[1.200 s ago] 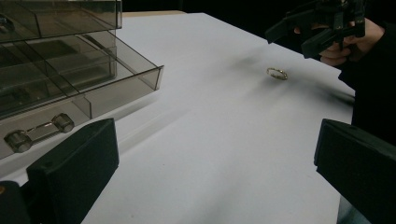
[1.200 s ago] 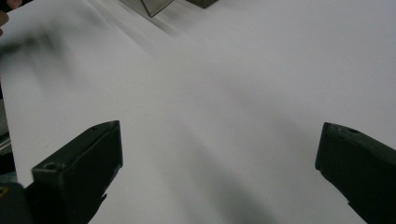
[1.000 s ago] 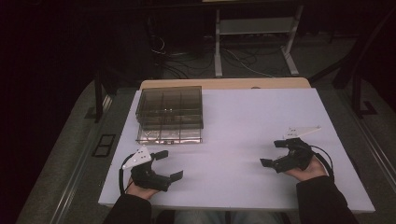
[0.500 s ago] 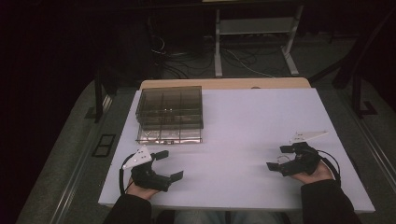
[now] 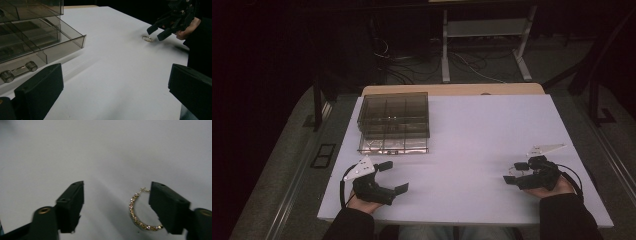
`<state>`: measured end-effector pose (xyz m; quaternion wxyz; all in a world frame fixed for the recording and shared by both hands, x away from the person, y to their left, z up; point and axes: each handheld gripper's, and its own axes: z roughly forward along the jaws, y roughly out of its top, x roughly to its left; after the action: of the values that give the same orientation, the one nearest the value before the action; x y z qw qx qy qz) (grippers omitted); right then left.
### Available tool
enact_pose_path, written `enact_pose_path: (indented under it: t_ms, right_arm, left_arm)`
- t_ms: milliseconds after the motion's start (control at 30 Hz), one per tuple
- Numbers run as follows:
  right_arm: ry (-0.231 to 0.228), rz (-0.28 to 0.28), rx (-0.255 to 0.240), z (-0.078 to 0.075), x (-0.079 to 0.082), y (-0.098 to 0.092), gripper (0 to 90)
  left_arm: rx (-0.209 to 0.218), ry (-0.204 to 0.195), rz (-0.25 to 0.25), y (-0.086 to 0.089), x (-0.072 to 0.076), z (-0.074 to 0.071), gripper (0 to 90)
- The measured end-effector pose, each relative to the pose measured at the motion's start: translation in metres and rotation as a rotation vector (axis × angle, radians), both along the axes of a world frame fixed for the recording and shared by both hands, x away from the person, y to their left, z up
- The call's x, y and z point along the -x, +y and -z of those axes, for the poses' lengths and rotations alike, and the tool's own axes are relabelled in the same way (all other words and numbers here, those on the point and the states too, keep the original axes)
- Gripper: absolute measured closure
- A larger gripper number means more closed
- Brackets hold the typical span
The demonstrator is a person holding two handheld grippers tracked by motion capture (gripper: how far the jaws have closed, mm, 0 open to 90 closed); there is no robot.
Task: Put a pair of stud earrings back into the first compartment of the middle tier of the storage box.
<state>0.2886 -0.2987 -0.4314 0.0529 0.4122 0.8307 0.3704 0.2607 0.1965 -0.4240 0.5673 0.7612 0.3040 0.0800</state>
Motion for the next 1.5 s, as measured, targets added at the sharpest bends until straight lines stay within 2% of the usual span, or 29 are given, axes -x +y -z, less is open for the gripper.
enact_pose_path:
  t_ms: [267,533,933,1067,1267,1500]
  right_arm:
    - [0.002,0.014,0.036,0.002,0.000,-0.001,42.9]
    - [-0.010,0.028,0.101,0.005,0.000,0.002,54.8]
    - [-0.019,0.016,0.159,0.007,0.001,0.006,69.8]
    - [-0.024,0.011,0.191,0.008,0.001,0.008,72.3]
    - [-0.025,0.015,0.205,0.008,0.000,0.008,80.4]
    - [-0.010,0.029,0.209,0.008,-0.001,0.008,84.4]
  left_arm:
    - [-0.001,0.001,0.001,0.000,0.000,0.000,0.0]
    - [-0.001,0.000,0.003,0.000,0.000,0.000,0.0]
    - [-0.001,0.000,0.005,-0.001,0.000,0.000,0.0]
    - [-0.001,0.001,0.005,-0.001,0.000,0.000,0.0]
    - [0.000,0.001,0.006,-0.001,0.000,0.000,0.0]
    - [-0.001,0.000,0.005,-0.001,0.000,0.000,0.0]
